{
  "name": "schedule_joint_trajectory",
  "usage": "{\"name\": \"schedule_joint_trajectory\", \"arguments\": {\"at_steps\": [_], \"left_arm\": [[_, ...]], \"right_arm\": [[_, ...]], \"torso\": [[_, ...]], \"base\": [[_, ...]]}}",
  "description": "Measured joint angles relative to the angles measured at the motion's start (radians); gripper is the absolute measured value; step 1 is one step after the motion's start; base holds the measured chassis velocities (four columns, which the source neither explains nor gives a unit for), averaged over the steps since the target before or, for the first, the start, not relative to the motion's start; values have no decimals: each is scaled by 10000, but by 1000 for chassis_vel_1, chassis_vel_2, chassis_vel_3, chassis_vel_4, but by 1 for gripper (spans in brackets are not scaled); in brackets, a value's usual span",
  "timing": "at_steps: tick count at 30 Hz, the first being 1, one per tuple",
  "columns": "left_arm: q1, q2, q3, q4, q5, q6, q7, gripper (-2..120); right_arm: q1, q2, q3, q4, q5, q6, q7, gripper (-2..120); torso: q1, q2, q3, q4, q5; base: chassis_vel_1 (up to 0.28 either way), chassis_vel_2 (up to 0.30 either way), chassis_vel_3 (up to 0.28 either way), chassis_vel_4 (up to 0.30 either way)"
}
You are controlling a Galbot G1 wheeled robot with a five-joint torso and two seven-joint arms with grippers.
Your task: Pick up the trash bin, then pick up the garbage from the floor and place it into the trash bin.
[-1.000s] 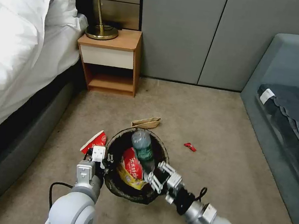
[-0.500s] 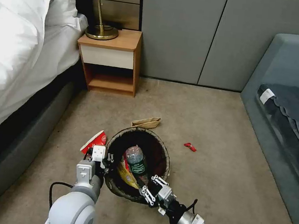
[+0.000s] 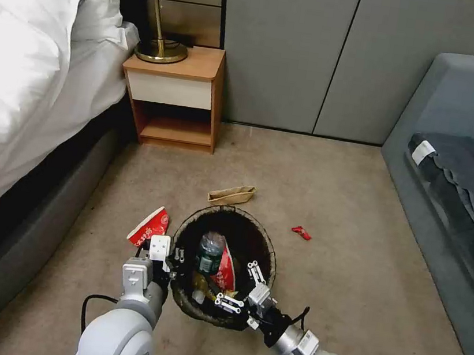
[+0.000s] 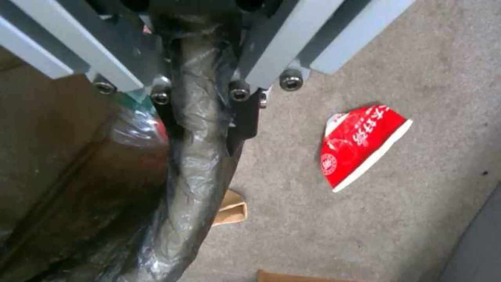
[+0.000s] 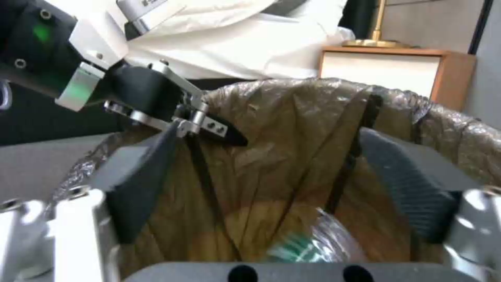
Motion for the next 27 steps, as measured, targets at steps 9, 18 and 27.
{"name": "schedule_joint_trajectory", "arguments": {"at_steps": [9,18,27], "left_arm": [[-46,62,-35,-3,-7,26,-3,0],[-112,165,-206,-3,-156,56,-30,0],[-250,176,-418,64,-387,65,-123,0]], "right_arm": [[-102,-131,21,526,-88,-15,157,100],[-338,330,697,2905,-588,-93,1319,100],[-1883,1529,1515,3839,-2164,-181,4616,100]], "torso": [[0,0,0,0,0],[0,0,0,2,0],[0,0,0,-1,0]], "base": [[0,0,0,0],[0,0,0,0],[0,0,0,0]]}}
